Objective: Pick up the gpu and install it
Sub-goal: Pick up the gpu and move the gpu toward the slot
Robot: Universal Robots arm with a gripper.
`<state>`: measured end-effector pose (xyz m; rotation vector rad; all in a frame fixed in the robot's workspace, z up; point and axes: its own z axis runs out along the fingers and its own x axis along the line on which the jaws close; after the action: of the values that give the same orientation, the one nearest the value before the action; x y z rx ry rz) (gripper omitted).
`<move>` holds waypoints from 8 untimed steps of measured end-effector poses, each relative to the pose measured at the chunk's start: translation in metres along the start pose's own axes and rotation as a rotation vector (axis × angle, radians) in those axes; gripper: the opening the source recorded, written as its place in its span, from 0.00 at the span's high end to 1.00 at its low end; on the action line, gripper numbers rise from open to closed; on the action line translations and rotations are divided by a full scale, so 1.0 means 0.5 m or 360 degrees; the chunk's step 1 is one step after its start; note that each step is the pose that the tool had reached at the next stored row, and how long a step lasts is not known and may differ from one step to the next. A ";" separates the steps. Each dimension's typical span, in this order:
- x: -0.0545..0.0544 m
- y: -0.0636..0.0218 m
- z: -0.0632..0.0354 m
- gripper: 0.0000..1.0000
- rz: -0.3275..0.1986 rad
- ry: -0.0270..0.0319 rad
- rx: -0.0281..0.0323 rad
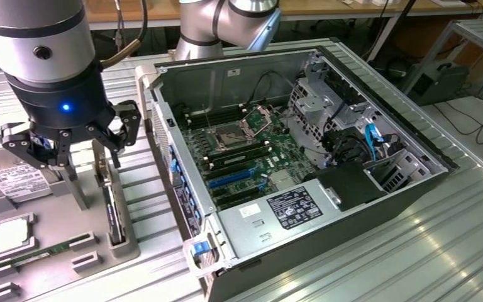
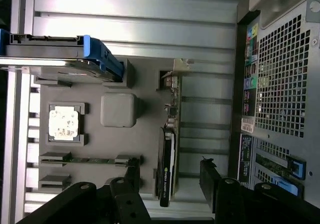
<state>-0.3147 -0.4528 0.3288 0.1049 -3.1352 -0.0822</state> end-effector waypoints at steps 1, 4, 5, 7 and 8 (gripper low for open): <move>0.000 -0.001 0.001 0.40 -0.0001 0.00002 -0.00001; 0.000 -0.002 0.007 0.40 -0.0001 0.00006 -0.00001; 0.000 -0.002 0.010 0.40 -0.0001 0.00006 -0.00002; 0.000 -0.003 0.017 0.40 -0.0001 0.00006 -0.00002; 0.000 -0.003 0.021 0.40 -0.0001 0.00006 -0.00002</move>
<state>-0.3145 -0.4537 0.3182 0.1058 -3.1348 -0.0823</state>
